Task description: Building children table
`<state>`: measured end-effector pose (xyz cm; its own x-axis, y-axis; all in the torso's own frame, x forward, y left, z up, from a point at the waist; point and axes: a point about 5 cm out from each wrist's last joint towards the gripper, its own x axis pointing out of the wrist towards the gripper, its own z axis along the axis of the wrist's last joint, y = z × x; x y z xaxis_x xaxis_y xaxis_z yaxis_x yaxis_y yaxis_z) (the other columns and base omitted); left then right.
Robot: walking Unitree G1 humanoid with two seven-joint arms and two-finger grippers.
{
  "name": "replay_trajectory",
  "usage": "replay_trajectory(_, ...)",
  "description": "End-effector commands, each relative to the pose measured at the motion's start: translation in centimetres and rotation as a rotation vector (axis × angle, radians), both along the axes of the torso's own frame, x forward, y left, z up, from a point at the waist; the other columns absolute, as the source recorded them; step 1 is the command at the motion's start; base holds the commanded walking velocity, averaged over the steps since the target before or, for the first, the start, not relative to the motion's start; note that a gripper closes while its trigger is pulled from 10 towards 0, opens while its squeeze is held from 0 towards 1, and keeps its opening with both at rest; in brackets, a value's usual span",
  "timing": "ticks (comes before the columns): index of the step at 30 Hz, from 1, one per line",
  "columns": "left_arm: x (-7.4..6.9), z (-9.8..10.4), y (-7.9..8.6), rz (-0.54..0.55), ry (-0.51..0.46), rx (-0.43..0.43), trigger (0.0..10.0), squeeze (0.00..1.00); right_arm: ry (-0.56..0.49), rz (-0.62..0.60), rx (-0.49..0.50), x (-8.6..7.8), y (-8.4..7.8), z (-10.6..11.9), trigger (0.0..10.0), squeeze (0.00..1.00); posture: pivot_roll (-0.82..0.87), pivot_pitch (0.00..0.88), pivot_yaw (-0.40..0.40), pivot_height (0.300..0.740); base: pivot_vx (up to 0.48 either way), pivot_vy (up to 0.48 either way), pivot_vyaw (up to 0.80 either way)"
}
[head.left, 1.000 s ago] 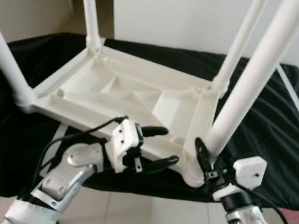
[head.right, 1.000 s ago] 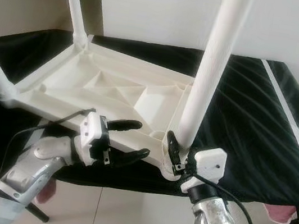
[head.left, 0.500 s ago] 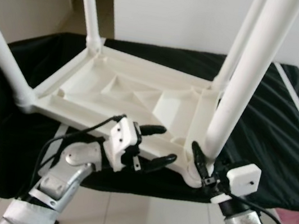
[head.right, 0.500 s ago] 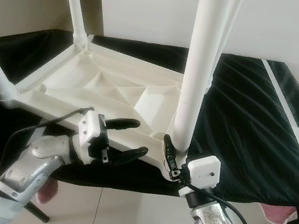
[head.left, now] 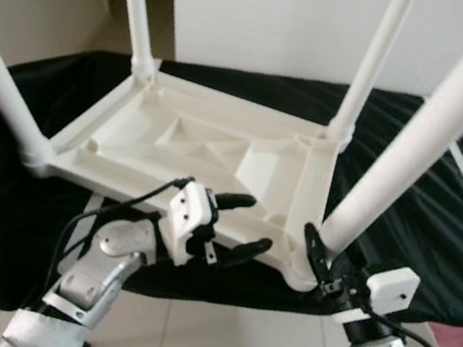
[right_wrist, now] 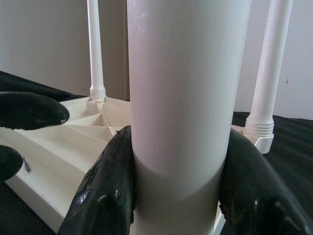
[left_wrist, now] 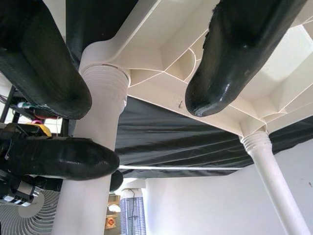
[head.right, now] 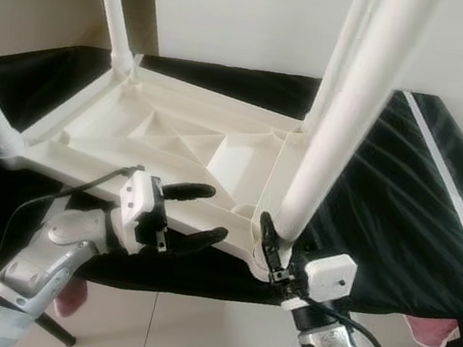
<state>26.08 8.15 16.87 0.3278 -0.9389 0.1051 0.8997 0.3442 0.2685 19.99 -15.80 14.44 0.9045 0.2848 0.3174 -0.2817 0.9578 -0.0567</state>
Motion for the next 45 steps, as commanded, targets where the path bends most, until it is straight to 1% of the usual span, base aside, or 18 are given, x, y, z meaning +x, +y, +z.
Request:
replay_trajectory(1,-0.1,0.1,0.1,0.001,-0.007,0.012,10.0,0.0,0.202,-0.057,0.013,-0.2,-1.1,-3.3,10.0,0.0,-0.02,0.081,0.038,0.74,0.0,0.0,0.0)
replay_trajectory(2,-0.1,0.1,0.1,0.001,-0.006,0.011,10.0,0.0,0.213,-0.069,0.036,-0.1,-1.3,-3.4,10.0,0.0,-0.02,0.08,0.04,0.74,0.0,0.0,0.0)
replay_trajectory(5,-0.2,0.1,0.1,0.0,-0.006,0.013,10.0,0.0,0.232,-0.077,0.041,0.1,-1.4,-3.4,10.0,0.0,-0.02,0.08,0.04,0.74,0.0,0.0,0.0)
replay_trajectory(8,-0.2,0.1,0.1,-0.001,-0.006,0.013,10.0,0.0,0.231,-0.081,0.022,0.4,-1.5,-3.3,10.0,0.0,-0.03,0.081,0.039,0.74,0.0,0.0,0.0)
replay_trajectory(10,-0.2,0.1,0.0,0.0,-0.004,0.012,10.0,0.0,0.238,-0.053,-0.005,0.6,-1.4,-3.3,10.0,0.0,-0.03,0.083,0.037,0.74,0.0,0.0,0.0)
replay_trajectory(12,-0.2,0.1,0.0,0.0,-0.004,0.012,10.0,0.0,0.238,-0.053,-0.005,0.6,-1.4,-3.3,10.0,0.0,-0.03,0.083,0.037,0.74,0.0,0.0,0.0)
replay_trajectory(13,-0.3,0.2,0.0,0.001,-0.005,0.012,10.0,0.0,0.255,-0.036,-0.035,0.7,-1.3,-3.4,10.0,0.0,-0.03,0.084,0.035,0.74,0.0,0.0,0.0)
replay_trajectory(16,-0.3,0.2,0.1,0.002,-0.004,0.012,10.0,0.0,0.268,-0.025,-0.052,0.9,-1.3,-3.4,10.0,0.0,-0.02,0.085,0.034,0.74,0.0,0.0,0.0)
replay_trajectory(18,-0.3,0.1,0.1,0.005,-0.005,0.013,10.0,0.0,0.304,0.0,-0.102,1.1,-1.2,-3.6,10.0,0.0,-0.02,0.085,0.033,0.74,0.0,0.0,0.0)
replay_trajectory(20,-0.3,0.2,0.1,0.007,-0.005,0.013,10.0,0.0,0.308,0.023,-0.144,1.3,-1.1,-3.6,10.0,0.0,-0.02,0.085,0.03,0.74,0.0,0.0,0.0)
replay_trajectory(21,-0.3,0.2,0.2,0.01,-0.006,0.012,10.0,0.0,0.293,0.035,-0.168,1.4,-1.1,-3.4,10.0,0.0,-0.02,0.084,0.028,0.74,0.0,0.0,0.0)
replay_trajectory(24,-0.3,0.2,0.2,0.01,-0.006,0.012,10.0,0.0,0.29,0.036,-0.172,1.4,-1.1,-3.4,10.0,0.0,-0.02,0.084,0.028,0.74,0.0,0.0,0.0)
replay_trajectory(27,-0.4,0.2,0.2,0.017,-0.005,0.01,10.0,0.0,0.318,0.037,-0.184,1.5,-1.2,-3.7,10.0,0.0,-0.02,0.087,0.024,0.74,0.0,0.0,0.0)
replay_trajectory(32,-0.5,0.2,0.2,0.017,-0.003,0.01,10.0,0.0,0.325,0.03,-0.175,1.7,-1.4,-3.6,10.0,0.0,-0.02,0.086,0.023,0.74,0.0,0.0,0.0)
replay_trajectory(36,-0.3,0.3,0.2,0.019,-0.006,0.01,10.0,0.0,0.347,0.023,-0.144,1.6,-1.7,-4.0,10.0,0.0,-0.02,0.086,0.022,0.74,0.0,0.0,0.0)
replay_trajectory(39,-0.3,0.3,0.2,0.02,-0.011,0.013,10.0,0.0,0.374,0.012,-0.081,1.5,-1.7,-4.4,10.0,0.0,-0.02,0.082,0.023,0.74,0.0,0.0,0.0)
replay_trajectory(43,-0.3,0.3,0.3,0.017,-0.01,0.015,10.0,0.0,0.418,-0.031,-0.061,1.8,-2.1,-4.5,10.0,0.0,-0.02,0.075,0.029,0.74,0.0,0.0,0.0)
replay_trajectory(45,-0.3,0.3,0.3,0.017,-0.01,0.015,10.0,0.0,0.418,-0.031,-0.061,1.8,-2.1,-4.5,10.0,0.0,-0.02,0.075,0.029,0.74,0.0,0.0,0.0)
